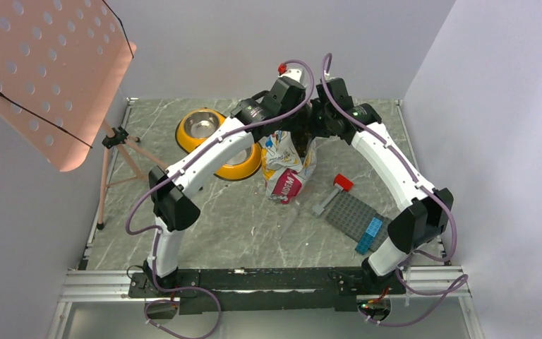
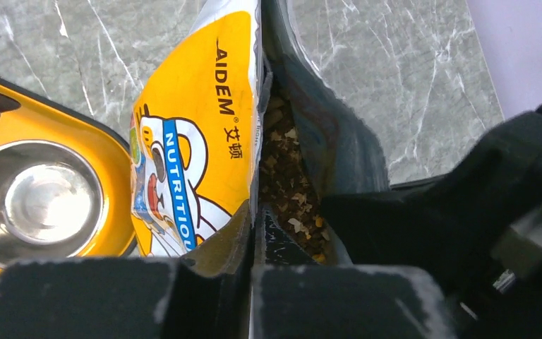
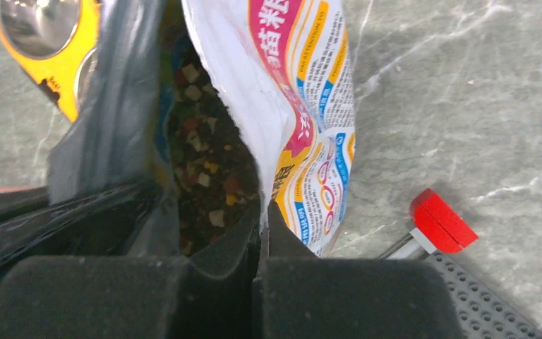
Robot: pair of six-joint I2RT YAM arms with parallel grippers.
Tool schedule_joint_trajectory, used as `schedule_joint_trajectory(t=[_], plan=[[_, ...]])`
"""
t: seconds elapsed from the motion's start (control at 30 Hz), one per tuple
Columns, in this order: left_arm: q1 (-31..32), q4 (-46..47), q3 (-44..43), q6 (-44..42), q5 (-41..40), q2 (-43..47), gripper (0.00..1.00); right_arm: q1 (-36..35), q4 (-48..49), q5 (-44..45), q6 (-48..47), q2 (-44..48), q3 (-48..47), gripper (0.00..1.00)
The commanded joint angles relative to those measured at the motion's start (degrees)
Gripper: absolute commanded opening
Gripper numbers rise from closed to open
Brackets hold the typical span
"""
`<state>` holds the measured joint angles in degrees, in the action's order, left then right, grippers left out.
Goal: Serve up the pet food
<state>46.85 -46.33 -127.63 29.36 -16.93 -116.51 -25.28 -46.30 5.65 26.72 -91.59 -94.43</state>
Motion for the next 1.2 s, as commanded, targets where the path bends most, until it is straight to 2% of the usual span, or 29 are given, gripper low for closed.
schedule_joint_trajectory(t=[0.0,0.17,0.3,0.33,0.4,0.5,0.53,0.63,0.73,0.77,0.87,0.93,1.03,1.17], plan=[[-0.1,-0.8,-3.5,-3.0,-0.9,1.6,0.00,-0.1,-3.8,9.5,0.1,-2.4,-4.8,0.00],[-0.4,5.6,4.7,0.3,-0.2,8.3,0.00,-0.1,-9.0,11.2,-1.0,-6.1,-10.9,0.00],[-1.4,6.4,5.0,3.0,3.0,8.9,0.00,0.6,-11.6,7.2,-2.7,-8.8,-14.5,0.01],[-1.6,6.3,4.6,3.1,3.6,8.6,0.00,0.9,-12.0,5.6,-2.9,-9.3,-15.0,0.14],[-1.8,6.2,4.1,3.3,4.0,8.4,0.00,1.8,-12.2,3.1,-2.4,-9.7,-15.3,0.62],[-2.0,6.9,4.5,3.5,4.7,8.6,0.00,2.8,-10.8,1.2,-1.8,-9.1,-13.7,0.96],[-2.1,7.0,4.7,3.5,4.9,8.7,0.00,2.8,-10.9,1.8,-1.9,-9.1,-13.8,1.00],[-2.2,7.2,5.1,3.6,5.2,9.0,0.00,2.8,-11.2,3.2,-2.5,-9.2,-14.5,1.00],[-2.4,7.2,5.4,4.1,5.7,9.0,0.00,2.6,-14.6,5.9,-1.6,-10.4,-17.2,0.98],[-2.5,7.1,5.4,4.2,5.8,9.0,0.00,2.4,-15.8,6.1,-1.3,-10.9,-18.1,0.92],[-2.8,6.9,5.0,5.2,5.8,8.8,0.00,0.9,-17.8,8.2,1.5,-11.5,-18.7,0.67],[-3.2,6.1,4.4,6.8,6.1,8.5,0.00,-0.5,-17.5,10.4,3.1,-11.4,-18.4,0.46],[-4.8,5.8,4.5,9.4,8.1,8.5,0.00,-0.3,-16.6,12.6,3.4,-12.0,-19.6,0.01],[-6.9,6.6,6.1,11.5,11.2,9.7,0.00,2.4,-16.4,17.5,0.7,-13.7,-28.7,0.00]])
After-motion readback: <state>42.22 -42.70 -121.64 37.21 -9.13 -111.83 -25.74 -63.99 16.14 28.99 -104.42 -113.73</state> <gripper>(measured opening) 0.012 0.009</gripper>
